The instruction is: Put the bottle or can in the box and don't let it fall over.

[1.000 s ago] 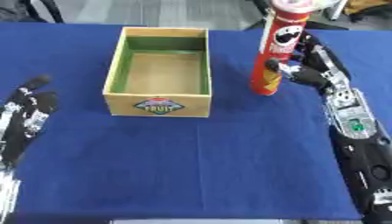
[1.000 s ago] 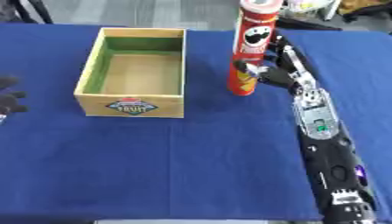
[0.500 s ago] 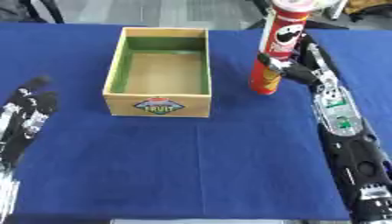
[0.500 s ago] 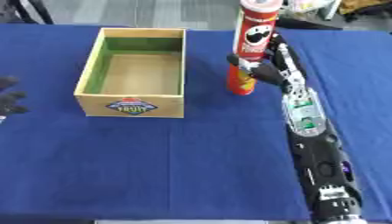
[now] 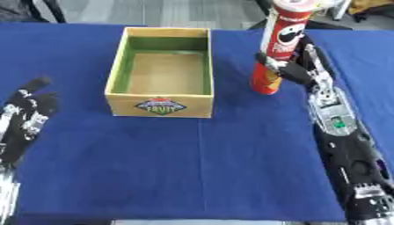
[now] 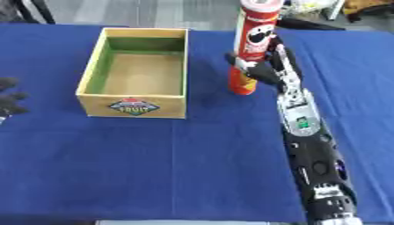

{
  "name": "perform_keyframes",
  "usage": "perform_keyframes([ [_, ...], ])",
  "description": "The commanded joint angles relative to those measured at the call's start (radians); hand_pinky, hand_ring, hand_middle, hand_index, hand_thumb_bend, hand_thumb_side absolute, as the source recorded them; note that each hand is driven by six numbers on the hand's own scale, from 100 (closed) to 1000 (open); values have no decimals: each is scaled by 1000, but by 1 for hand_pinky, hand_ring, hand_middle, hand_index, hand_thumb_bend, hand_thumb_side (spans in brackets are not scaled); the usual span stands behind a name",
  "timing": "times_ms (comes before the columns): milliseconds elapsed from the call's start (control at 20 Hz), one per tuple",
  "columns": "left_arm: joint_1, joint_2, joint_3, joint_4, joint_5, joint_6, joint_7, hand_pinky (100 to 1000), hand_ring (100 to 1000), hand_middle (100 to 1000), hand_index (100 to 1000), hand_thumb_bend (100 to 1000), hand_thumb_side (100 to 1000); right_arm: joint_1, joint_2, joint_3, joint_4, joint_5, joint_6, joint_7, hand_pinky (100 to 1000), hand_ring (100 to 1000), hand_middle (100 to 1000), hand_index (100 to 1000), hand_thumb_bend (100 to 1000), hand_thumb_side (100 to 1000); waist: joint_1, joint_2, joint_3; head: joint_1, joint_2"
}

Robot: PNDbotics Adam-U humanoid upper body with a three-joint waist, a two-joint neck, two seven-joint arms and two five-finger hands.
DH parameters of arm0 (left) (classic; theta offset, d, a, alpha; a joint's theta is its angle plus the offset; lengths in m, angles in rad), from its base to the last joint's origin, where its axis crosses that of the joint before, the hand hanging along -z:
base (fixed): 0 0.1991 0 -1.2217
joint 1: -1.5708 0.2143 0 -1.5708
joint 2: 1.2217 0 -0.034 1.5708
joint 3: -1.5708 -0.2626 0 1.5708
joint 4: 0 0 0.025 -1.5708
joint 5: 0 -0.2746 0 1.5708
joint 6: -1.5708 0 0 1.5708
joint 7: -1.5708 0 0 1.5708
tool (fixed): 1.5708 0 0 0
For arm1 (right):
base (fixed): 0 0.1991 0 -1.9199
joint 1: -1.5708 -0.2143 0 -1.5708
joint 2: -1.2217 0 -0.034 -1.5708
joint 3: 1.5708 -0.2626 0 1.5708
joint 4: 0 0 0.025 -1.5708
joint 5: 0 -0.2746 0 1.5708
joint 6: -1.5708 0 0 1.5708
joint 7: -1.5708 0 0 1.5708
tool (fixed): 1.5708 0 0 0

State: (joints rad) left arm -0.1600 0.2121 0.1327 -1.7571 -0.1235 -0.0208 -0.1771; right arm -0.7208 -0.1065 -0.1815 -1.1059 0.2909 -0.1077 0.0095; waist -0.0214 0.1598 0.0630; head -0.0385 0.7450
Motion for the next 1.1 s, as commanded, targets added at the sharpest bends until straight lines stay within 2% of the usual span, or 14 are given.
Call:
perform_keyframes([
  [50, -15, 9, -1, -12, 3, -2, -2, 742, 838, 883, 920, 666, 728, -23, -2, -7, 1, 7, 2, -30, 816, 887, 861, 954, 708, 334, 2, -12, 3, -4, 0],
  [500, -15, 8, -1, -12, 3, -2, -2, 742, 837, 882, 920, 667, 727, -29, 8, -19, 25, -9, 13, -152, 708, 775, 742, 854, 657, 300, 0, -12, 8, -6, -1],
  [750, -15, 7, -1, -11, 3, -1, -3, 742, 837, 882, 920, 667, 727, -34, 14, -24, 38, -35, 15, -229, 651, 714, 655, 777, 606, 241, 0, -12, 11, -6, 0],
  [850, -14, 7, 0, -11, 3, -1, -2, 742, 837, 882, 920, 667, 727, -35, 15, -25, 41, -42, 13, -254, 612, 668, 602, 731, 557, 166, 0, -12, 12, -7, 1],
  [900, -14, 7, 0, -11, 3, -1, -2, 742, 837, 882, 920, 667, 727, -36, 15, -25, 42, -45, 11, -266, 576, 616, 552, 685, 509, 100, 0, -13, 13, -7, 1],
  [1100, -14, 7, 0, -10, 4, -1, -2, 742, 836, 882, 920, 667, 727, -35, 14, -23, 41, -55, 4, -301, 488, 497, 438, 574, 415, 100, 0, -14, 13, -6, 1],
])
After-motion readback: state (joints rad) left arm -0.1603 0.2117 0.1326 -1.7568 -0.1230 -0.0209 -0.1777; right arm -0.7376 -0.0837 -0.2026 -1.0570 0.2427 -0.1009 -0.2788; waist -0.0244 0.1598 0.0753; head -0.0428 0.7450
